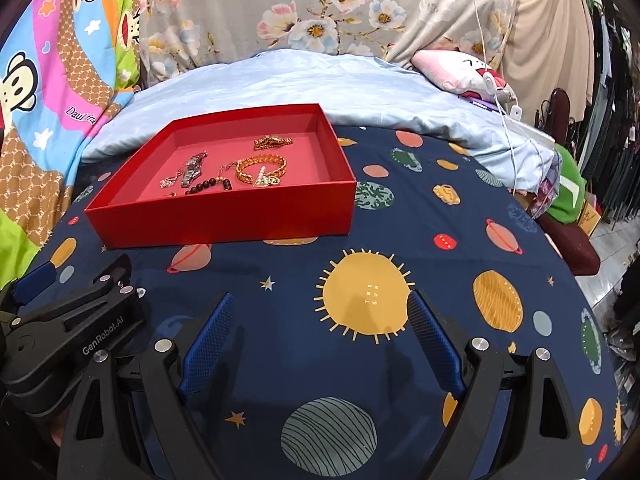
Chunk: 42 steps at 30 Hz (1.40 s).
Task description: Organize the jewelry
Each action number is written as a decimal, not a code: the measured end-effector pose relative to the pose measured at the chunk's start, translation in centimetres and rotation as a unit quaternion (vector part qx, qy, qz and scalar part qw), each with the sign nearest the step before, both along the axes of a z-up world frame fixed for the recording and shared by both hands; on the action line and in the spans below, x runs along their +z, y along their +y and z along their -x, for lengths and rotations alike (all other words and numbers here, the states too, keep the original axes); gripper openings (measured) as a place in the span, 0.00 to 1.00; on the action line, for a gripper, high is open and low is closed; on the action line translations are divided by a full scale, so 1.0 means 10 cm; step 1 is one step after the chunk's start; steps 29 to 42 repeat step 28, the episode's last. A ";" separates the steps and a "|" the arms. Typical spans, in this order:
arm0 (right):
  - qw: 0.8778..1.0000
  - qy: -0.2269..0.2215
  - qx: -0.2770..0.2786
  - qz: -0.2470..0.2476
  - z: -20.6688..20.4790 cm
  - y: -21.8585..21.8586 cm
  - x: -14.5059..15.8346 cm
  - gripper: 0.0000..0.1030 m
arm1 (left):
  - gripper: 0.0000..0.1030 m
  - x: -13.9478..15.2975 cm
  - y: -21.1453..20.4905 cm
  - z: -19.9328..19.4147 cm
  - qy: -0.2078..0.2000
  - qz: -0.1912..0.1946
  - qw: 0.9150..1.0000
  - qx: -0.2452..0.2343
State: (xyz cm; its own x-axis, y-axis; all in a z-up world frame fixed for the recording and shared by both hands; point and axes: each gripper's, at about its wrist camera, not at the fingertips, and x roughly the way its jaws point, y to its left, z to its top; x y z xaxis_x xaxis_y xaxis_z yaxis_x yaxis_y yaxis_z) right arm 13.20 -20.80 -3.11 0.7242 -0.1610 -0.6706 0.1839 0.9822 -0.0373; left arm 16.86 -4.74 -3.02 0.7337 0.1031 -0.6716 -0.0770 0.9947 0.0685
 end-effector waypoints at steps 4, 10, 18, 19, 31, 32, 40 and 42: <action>1.000 0.003 -0.005 -0.006 0.00 -0.03 -0.01 0.83 | 0.82 0.01 -0.02 0.02 -0.004 -0.006 1.000 -0.002; 1.000 0.005 -0.003 -0.013 -0.01 -0.04 -0.03 0.83 | 0.82 0.00 -0.03 0.01 -0.002 -0.005 1.000 -0.004; 1.000 0.006 -0.001 -0.016 -0.01 -0.05 -0.03 0.83 | 0.82 0.00 -0.03 0.01 -0.003 -0.006 1.000 -0.003; 1.000 0.006 0.000 -0.017 -0.01 -0.05 -0.03 0.83 | 0.82 0.00 -0.03 0.01 -0.003 -0.006 1.000 -0.003; 1.000 0.006 0.001 -0.018 -0.02 -0.03 -0.03 0.83 | 0.82 0.00 -0.03 0.02 -0.003 -0.012 1.000 0.000; 1.000 0.006 0.001 -0.018 -0.02 -0.03 -0.03 0.83 | 0.82 0.00 -0.03 0.02 -0.003 -0.012 1.000 0.000; 1.000 0.006 0.001 -0.018 -0.02 -0.03 -0.03 0.83 | 0.82 0.00 -0.03 0.02 -0.003 -0.012 1.000 0.000; 1.000 0.006 0.001 -0.018 -0.02 -0.03 -0.03 0.83 | 0.82 0.00 -0.03 0.02 -0.003 -0.012 1.000 0.000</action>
